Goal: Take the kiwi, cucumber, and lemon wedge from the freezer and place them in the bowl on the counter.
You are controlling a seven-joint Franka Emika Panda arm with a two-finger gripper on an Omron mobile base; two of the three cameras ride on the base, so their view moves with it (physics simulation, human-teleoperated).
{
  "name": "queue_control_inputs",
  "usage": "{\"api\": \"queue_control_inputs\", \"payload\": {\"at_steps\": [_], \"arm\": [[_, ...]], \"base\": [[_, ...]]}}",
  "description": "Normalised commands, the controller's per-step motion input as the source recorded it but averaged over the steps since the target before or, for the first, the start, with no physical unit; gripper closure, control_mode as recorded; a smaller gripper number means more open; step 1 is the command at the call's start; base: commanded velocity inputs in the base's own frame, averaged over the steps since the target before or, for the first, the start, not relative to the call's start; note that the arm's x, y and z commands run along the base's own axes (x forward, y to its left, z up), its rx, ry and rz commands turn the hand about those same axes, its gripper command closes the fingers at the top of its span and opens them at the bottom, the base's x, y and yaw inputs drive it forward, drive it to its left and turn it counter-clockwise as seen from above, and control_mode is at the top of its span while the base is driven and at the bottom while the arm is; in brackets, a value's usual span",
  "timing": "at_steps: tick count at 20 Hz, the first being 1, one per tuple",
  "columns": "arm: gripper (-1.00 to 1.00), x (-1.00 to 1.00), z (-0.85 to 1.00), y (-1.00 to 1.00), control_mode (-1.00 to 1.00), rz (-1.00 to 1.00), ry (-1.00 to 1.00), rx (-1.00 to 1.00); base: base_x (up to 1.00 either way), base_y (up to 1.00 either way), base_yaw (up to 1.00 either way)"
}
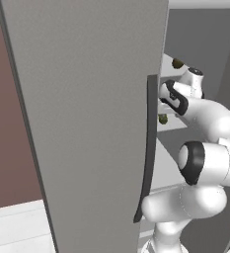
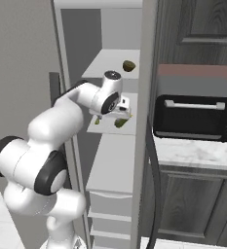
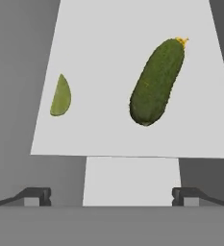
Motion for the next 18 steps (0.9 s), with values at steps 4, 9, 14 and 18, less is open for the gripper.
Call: {"api": "queue_control_inputs", "payload": {"at_steps": [4, 9, 14, 18], "arm": [[-1.00, 0.15, -0.40, -0.02, -1.00, -0.03, -0.12, -0.02], [-1.00, 0.10, -0.27, -0.11, -1.00, -0.04, -0.08, -0.01], [-1.00, 0.27, -0.18, -0.13, -1.00, -0.04, -0.01, 0.00], [-1.00, 0.35, -0.13, -0.09, -1.00, -0.02, 0.00, 0.00]], "base": [[0.00, 0.00, 0.00], [0.00, 0.00, 0.00], [0.00, 0.00, 0.00], [0.00, 0.00, 0.00]]}}
